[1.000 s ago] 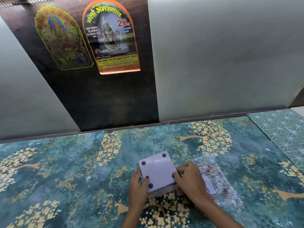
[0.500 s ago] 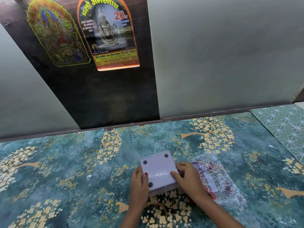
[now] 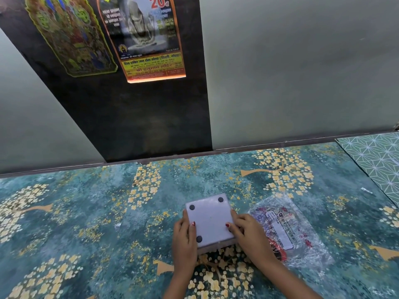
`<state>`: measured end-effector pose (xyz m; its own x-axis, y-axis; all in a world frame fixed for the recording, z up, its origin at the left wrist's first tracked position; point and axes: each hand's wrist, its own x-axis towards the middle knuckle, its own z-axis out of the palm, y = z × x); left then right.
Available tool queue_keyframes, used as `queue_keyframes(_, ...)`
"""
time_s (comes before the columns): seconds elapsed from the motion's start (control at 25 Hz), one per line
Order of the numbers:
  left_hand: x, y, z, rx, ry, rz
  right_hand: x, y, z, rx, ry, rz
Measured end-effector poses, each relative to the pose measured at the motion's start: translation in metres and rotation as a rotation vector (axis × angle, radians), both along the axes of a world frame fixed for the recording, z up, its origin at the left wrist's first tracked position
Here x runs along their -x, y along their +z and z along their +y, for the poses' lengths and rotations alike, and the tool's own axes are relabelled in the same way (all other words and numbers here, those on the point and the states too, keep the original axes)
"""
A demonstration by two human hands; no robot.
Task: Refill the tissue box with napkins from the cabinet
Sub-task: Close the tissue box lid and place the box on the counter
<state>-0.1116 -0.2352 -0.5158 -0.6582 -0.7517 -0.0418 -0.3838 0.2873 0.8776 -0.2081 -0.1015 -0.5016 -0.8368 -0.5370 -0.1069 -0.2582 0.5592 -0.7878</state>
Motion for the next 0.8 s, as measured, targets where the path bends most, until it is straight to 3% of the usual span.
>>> queue_keyframes(0.36, 0.001, 0.001, 0.000, -0.303, 0.100, 0.061, -0.002, 0.016, -0.001, 0.032, -0.041, -0.089)
queue_keyframes(0.52, -0.001, 0.006, -0.012, -0.517, 0.156, 0.067, -0.023, 0.034, -0.004, 0.211, -0.091, -0.079)
queue_keyframes(0.64, -0.003, 0.026, -0.008, -0.888, 0.091, 0.234, -0.038, 0.070, -0.010, 0.460, -0.052, -0.035)
queue_keyframes(0.8, -0.002, 0.044, 0.017, -1.349, -0.117, 0.662, -0.045, 0.102, -0.007, 0.662, 0.115, -0.007)
